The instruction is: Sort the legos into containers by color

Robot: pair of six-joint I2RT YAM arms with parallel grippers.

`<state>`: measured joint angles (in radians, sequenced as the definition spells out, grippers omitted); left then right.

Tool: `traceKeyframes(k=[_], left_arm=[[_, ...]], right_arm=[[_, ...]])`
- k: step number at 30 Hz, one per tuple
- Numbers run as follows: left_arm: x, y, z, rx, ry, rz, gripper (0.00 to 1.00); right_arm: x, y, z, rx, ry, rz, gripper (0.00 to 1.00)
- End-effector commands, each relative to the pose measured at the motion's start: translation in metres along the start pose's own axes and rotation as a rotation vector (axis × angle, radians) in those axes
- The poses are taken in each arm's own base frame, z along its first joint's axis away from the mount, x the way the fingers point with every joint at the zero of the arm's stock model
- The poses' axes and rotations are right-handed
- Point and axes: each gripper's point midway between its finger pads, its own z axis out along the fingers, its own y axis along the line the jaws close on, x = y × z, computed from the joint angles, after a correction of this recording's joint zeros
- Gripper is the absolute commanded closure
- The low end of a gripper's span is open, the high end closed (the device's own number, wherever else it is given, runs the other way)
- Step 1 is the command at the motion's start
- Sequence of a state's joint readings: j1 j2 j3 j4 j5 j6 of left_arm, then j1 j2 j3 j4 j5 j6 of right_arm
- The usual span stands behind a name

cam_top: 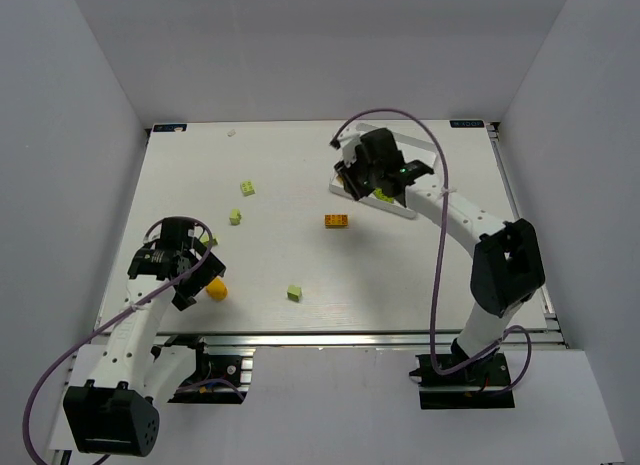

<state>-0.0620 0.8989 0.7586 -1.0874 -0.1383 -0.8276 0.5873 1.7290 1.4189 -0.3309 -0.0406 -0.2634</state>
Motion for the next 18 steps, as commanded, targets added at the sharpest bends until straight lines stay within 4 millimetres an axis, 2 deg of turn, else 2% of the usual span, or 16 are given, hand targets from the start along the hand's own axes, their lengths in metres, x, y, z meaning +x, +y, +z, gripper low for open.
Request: traceKeyframes(k=[1,2,3,6,8,9,13,18], left_arm=[[0.002,-0.005,0.001,0.044,0.002,-0.003,0.06],[0.003,-0.004,0.002,0.041,0.004,0.0,0.06],[0.004,-0.003,0.003,0.036,0.009,0.003,0.06],[0.006,-0.002,0.005,0.031,0.015,0.008,0.05],[0.006,-0.002,0.006,0.025,0.022,0.011,0.05],[0.005,-0.002,0.006,0.025,0.019,0.011,0.05],[0.006,-0.002,0.008,0.021,0.025,0.013,0.05],[0.006,-0.003,0.008,0.021,0.025,0.013,0.05]], right_arm=[[0.001,-0.057,0.01,0.098,0.02,-0.038,1.0],[0.007,-0.089,0.012,0.137,0.039,-0.032,1.0],[0.007,-0.101,0.014,0.152,0.04,-0.039,1.0],[0.014,-0.157,0.017,0.22,0.056,-0.058,1.0],[0.023,-0.169,0.031,0.207,0.086,-0.085,1.0],[0.02,-0.187,0.026,0.228,0.084,-0.105,1.0],[0.036,-0.204,0.039,0.204,0.117,-0.164,1.0],[0.05,-0.2,0.049,0.137,0.134,-0.178,0.9]])
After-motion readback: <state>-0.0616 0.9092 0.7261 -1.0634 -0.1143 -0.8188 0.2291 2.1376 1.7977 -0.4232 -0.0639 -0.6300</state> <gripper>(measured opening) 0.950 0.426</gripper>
